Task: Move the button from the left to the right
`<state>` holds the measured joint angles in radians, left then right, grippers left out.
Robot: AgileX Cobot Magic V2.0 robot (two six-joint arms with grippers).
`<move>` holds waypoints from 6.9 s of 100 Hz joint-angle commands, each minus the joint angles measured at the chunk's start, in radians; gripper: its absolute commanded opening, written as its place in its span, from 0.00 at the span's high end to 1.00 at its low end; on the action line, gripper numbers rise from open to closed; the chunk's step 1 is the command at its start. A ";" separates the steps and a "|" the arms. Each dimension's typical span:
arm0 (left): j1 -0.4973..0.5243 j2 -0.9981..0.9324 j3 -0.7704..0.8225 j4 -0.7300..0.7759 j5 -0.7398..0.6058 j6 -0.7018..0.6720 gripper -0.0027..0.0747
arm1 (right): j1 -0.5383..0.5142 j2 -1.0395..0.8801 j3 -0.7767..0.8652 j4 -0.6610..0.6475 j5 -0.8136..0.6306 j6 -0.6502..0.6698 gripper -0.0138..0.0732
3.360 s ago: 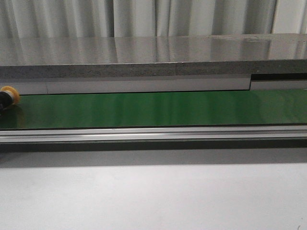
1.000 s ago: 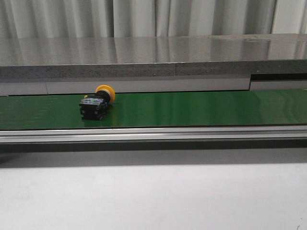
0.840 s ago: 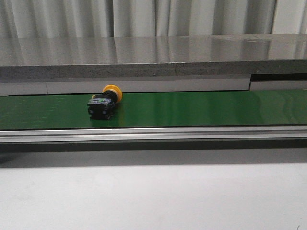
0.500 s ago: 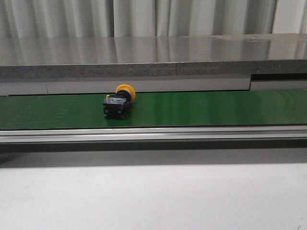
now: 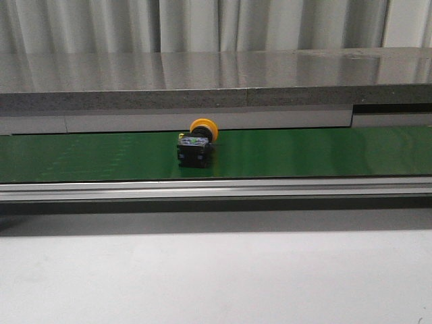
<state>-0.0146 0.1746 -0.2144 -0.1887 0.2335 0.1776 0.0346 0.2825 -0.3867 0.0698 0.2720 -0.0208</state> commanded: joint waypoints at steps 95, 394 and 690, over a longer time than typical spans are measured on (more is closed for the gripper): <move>-0.006 0.009 -0.028 -0.008 -0.081 0.000 0.99 | 0.001 0.758 -0.431 0.008 0.286 -0.002 0.51; -0.006 0.009 -0.028 -0.008 -0.081 0.000 0.99 | -0.301 1.372 -1.036 -0.163 0.490 -0.042 0.68; -0.006 0.009 -0.028 -0.008 -0.079 0.000 0.99 | -0.143 0.038 -0.096 0.234 0.076 -0.302 0.32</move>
<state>-0.0146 0.1746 -0.2144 -0.1887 0.2320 0.1799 -0.1060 0.4038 -0.5212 0.2846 0.4292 -0.3225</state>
